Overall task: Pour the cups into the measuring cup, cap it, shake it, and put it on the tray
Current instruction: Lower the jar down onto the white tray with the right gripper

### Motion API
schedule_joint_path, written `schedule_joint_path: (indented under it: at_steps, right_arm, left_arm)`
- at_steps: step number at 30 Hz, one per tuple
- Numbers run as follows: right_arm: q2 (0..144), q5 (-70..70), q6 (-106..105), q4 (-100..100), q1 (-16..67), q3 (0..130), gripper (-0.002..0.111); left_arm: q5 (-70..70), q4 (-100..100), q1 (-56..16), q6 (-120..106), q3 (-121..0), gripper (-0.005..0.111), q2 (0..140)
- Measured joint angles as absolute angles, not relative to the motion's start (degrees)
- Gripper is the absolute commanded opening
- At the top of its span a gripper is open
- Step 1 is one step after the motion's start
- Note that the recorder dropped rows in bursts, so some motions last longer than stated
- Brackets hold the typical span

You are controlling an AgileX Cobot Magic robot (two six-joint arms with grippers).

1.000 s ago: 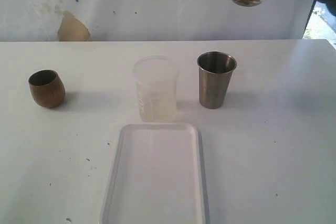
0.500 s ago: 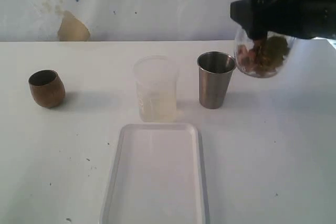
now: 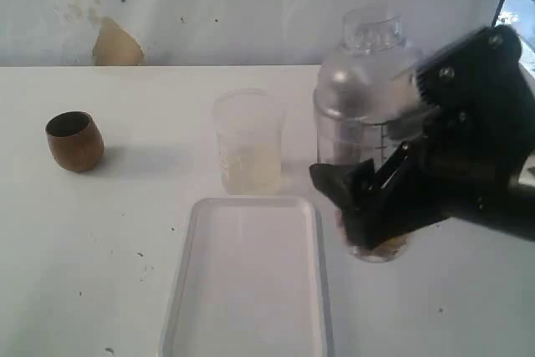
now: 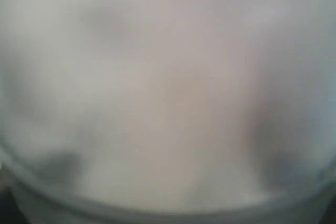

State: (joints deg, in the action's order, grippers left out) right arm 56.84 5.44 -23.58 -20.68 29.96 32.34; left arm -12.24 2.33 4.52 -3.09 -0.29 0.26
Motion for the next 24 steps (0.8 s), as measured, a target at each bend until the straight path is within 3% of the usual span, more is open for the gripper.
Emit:
schedule_joint_path:
  at_steps: [9, 13, 24]
  right_arm:
    - [64.56, -19.49, -12.85, -13.32, 43.2, 26.79, 0.0]
    - [70.72, -29.77, 0.43, -0.44, 43.62, 26.69, 0.0]
    - [89.61, -47.84, 7.58, 10.24, 41.0, 26.69, 0.0]
  left_arm:
    - [-12.24, 2.33, 4.52, -3.09, -0.29, 0.001, 0.26]
    - [-12.24, 2.33, 4.52, -3.09, -0.29, 0.001, 0.26]
    - [-12.24, 2.33, 4.52, -3.09, -0.29, 0.001, 0.26]
